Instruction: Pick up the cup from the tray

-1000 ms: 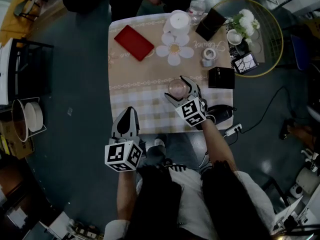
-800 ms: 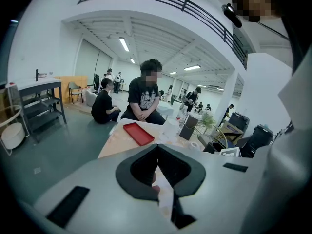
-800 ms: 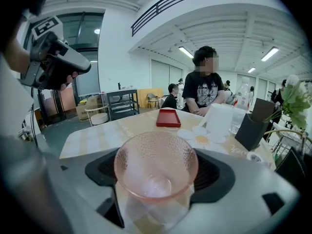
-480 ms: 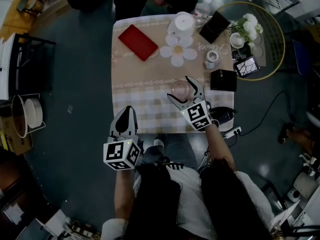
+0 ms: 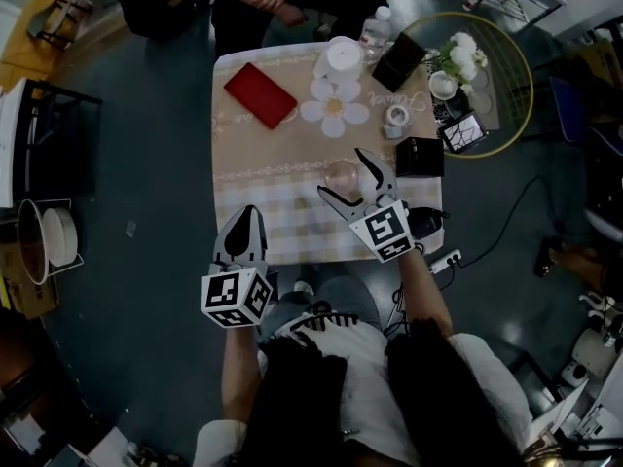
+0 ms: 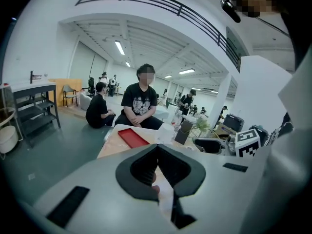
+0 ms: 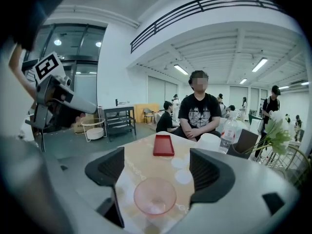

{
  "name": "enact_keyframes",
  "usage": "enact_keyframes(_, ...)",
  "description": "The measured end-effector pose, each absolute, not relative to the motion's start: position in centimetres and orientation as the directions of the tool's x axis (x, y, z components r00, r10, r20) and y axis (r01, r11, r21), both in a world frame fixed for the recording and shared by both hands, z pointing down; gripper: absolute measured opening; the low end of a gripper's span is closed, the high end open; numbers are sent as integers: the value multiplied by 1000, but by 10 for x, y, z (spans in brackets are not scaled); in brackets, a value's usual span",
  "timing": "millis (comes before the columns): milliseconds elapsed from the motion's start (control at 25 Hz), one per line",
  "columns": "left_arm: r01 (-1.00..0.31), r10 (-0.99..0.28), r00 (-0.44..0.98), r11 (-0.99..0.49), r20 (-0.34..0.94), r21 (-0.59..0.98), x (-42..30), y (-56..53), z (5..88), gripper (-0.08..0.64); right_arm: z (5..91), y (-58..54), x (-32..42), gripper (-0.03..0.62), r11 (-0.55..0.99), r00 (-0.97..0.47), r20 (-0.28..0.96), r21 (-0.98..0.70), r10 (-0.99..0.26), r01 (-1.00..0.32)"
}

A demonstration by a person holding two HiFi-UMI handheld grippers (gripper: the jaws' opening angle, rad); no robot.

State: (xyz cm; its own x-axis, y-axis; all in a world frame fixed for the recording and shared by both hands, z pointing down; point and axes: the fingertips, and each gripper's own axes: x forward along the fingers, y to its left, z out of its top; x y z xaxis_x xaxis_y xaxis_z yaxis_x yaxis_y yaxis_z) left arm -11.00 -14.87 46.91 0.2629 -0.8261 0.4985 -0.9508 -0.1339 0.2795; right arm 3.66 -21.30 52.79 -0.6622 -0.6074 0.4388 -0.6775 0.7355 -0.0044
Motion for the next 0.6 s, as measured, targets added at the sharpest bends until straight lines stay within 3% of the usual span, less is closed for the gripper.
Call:
enact_keyframes(360,-933,-847,304,-172,437,317,-103,-152,453,8,481,-194,27,394,723,-667,409,-26,-623,-691)
enact_keyframes(400,-930,-849,310,-177,428,323,-103,-152,451,8,476,-192,26,363,714,-659,405,-23,-634,-700)
enact_keyframes(480,-924,-852,324,-192,411,330,-100,-151,446,8,467,-189,26,236,691,-640,394,-17,-660,-723)
enact_keyframes(600,-917,-851,348,-222,393,332,-95,-149,441,8,456,-183,26,145,663,-617,381,-14,-689,-748)
